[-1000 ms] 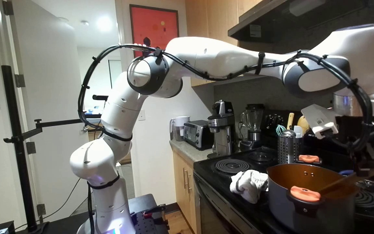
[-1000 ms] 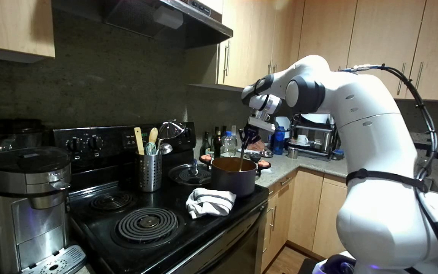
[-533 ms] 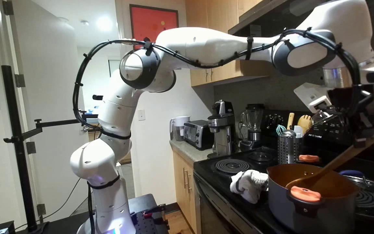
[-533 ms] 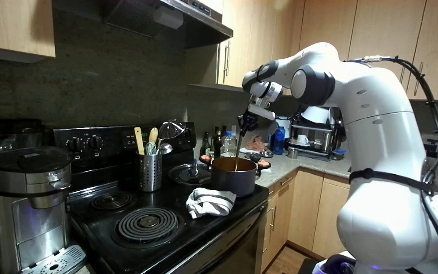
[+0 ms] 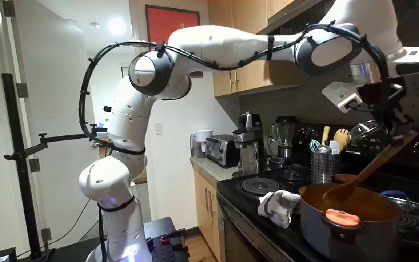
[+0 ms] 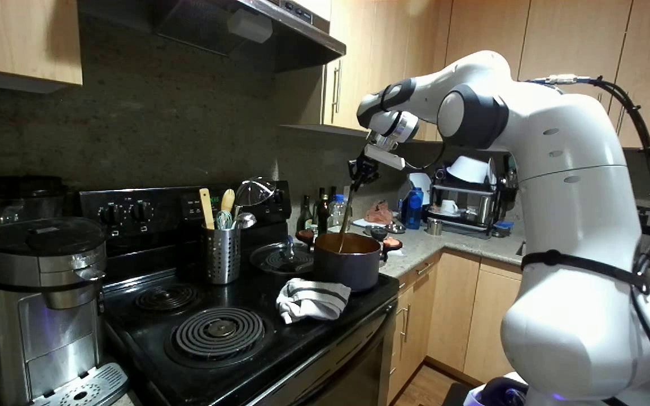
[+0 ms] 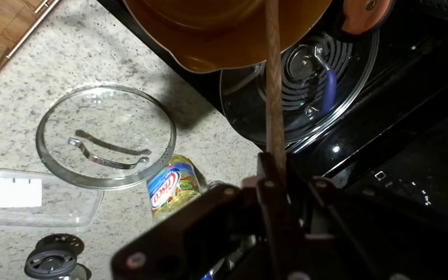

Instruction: Stir the contents in the grey pot on the stove

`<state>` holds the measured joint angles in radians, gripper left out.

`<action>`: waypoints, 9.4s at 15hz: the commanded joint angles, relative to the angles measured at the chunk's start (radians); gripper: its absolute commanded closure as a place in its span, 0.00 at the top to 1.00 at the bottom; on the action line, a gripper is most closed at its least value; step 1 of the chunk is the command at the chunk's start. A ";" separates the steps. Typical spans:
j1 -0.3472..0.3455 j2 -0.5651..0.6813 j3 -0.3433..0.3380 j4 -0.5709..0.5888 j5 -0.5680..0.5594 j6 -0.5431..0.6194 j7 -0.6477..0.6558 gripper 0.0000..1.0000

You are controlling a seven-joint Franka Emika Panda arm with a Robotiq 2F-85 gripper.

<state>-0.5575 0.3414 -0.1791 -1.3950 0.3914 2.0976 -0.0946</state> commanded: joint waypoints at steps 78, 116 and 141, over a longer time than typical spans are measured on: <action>0.150 -0.014 -0.099 -0.117 -0.129 0.301 0.067 0.03; 0.261 -0.281 -0.080 -0.477 -0.203 0.379 -0.014 0.03; 0.155 -0.100 -0.112 -0.247 -0.190 0.449 0.071 0.03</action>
<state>-0.3905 0.2560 -0.2893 -1.6375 0.1982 2.5414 -0.0220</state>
